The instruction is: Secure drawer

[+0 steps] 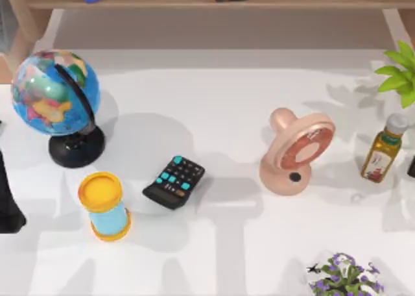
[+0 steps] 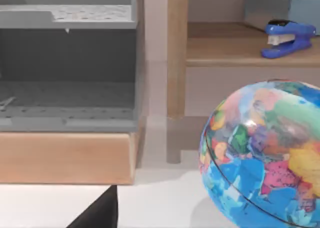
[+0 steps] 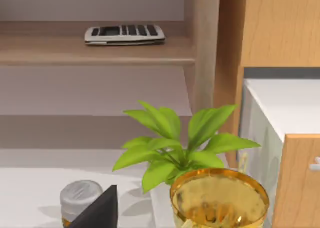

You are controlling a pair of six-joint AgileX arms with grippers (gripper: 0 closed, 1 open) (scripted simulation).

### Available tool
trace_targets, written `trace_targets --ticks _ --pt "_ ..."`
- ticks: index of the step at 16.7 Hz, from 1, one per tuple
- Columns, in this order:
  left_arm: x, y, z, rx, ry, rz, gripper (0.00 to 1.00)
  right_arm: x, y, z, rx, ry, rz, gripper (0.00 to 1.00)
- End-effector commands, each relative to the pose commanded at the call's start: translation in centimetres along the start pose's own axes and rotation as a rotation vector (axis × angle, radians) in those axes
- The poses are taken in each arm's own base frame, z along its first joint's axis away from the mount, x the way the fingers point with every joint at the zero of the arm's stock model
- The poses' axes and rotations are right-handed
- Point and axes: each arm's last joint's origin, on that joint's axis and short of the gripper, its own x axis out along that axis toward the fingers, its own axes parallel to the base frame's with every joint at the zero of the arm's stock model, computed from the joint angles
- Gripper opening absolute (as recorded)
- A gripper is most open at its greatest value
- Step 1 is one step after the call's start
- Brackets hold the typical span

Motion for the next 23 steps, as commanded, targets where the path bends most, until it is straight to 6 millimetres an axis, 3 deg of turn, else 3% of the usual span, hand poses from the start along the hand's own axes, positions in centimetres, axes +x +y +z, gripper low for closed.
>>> trace_targets --ticks 4,10,16,20,23 --pt "0.0 0.0 0.0 0.000 0.000 0.000 1.00 0.0 -0.2 1.0 0.000 -0.017 0.002 1.00" --pt "0.0 0.0 0.0 0.000 0.000 0.000 1.00 2.0 -2.1 7.4 -0.007 -0.031 0.007 1.00" --pt "0.0 0.0 0.0 0.000 0.000 0.000 1.00 7.6 -7.6 12.9 0.000 -0.001 0.011 1.00" --pt "0.0 0.0 0.0 0.000 0.000 0.000 1.00 10.2 -11.8 14.5 0.001 0.001 0.005 1.00" --pt "0.0 0.0 0.0 0.000 0.000 0.000 1.00 10.8 -13.3 14.8 0.000 0.000 0.000 1.00"
